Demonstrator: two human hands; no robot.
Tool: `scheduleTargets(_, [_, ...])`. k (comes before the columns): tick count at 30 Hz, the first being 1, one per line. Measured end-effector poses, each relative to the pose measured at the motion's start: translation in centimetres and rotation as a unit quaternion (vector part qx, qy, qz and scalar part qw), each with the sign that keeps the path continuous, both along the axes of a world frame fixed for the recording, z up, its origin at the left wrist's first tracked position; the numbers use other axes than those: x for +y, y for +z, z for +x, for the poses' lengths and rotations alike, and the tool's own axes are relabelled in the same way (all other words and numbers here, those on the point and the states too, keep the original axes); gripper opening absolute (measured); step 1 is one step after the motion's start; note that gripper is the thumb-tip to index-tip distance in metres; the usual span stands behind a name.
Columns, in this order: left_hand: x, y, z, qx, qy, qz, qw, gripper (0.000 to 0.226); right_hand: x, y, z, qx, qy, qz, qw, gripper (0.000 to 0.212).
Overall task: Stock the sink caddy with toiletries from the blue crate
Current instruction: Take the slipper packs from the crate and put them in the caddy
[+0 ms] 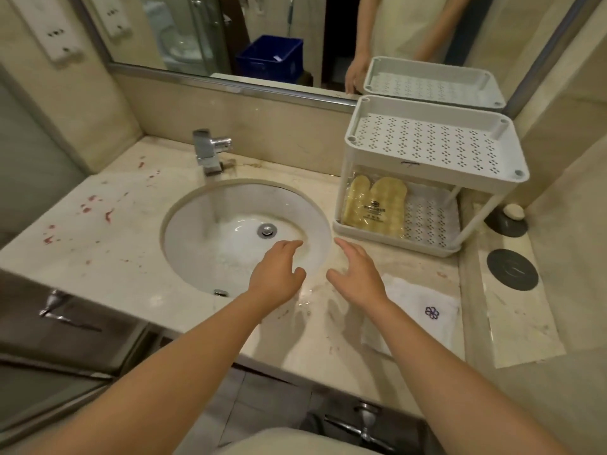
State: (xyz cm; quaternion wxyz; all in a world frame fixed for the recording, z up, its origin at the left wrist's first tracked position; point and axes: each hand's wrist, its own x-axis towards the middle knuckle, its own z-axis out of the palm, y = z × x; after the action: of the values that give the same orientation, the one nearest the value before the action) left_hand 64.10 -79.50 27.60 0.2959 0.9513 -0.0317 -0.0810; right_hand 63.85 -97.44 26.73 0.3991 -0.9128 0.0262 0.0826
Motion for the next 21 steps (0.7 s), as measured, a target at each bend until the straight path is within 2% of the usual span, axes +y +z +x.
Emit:
scheduleTargets(9, [7.1, -0.2, -4.6, -0.014, 0.096, -0.022, 0.995, 0.058, 6.5, 0.3, -1.4, -0.004, 0.117, -0.007, 0.993, 0.070])
scheduleTargets(21, [16.4, 0.4, -14.4, -0.006, 0.230, -0.031, 0.973, 0.061, 17.3, 1.1, -5.9, -0.021, 0.258, -0.019, 0.966, 0.073])
